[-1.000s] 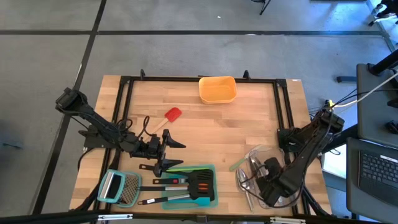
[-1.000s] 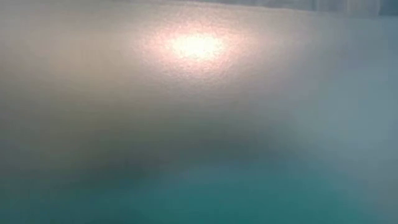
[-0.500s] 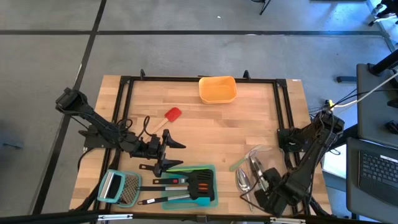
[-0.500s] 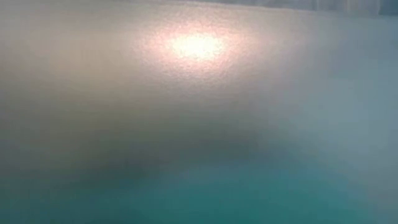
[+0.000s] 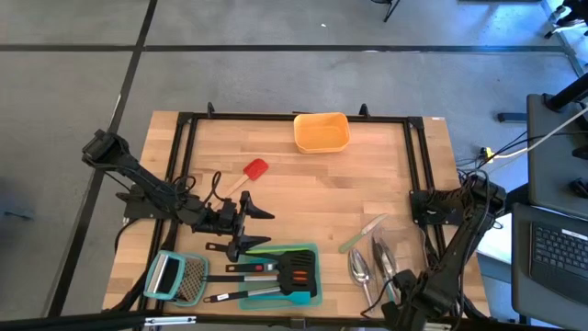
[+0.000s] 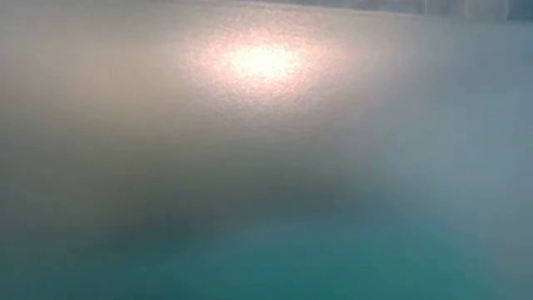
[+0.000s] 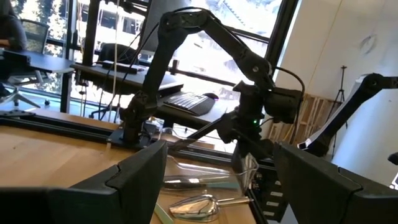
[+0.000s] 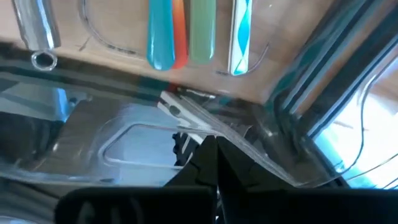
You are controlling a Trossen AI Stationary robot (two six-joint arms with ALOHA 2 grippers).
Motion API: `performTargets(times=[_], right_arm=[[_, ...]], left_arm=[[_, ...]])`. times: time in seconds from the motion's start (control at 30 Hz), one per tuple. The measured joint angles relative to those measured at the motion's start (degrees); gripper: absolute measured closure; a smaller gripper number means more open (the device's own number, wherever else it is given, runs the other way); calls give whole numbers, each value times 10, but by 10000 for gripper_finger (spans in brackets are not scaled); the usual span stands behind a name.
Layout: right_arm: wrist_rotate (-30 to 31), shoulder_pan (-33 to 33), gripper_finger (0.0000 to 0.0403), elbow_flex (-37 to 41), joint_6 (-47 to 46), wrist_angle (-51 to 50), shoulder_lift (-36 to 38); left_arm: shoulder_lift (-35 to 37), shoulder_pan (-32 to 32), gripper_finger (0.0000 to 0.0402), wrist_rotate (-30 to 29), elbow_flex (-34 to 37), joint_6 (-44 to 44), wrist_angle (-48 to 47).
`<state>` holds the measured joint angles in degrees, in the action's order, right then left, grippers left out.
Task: Pick & Place Kitchen Items
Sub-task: Put the ice scoop into the yellow bin
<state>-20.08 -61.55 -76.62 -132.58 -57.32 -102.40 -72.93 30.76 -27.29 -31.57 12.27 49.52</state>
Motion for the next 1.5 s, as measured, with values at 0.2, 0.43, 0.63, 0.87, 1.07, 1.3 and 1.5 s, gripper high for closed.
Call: performTargets(times=[0.2,0.43,0.63,0.87,1.07,1.3,1.5], right_arm=[[-1,0,402,0,-11,9,0],[4,0,403,0,-16,30,0],[17,6,403,0,16,-64,16],[167,41,403,0,83,-166,64],[277,97,403,0,183,-170,88],[287,179,403,0,285,-125,75],[253,228,403,0,345,-120,55]], left_arm=[[0,0,112,0,0,0,0],[0,0,112,-1,0,0,0],[0,0,112,-1,0,0,0],[0,-1,112,-1,0,0,0],[0,-1,112,-1,0,0,0],[0,-1,112,-1,0,0,0],[0,-1,112,-1,0,0,-1]])
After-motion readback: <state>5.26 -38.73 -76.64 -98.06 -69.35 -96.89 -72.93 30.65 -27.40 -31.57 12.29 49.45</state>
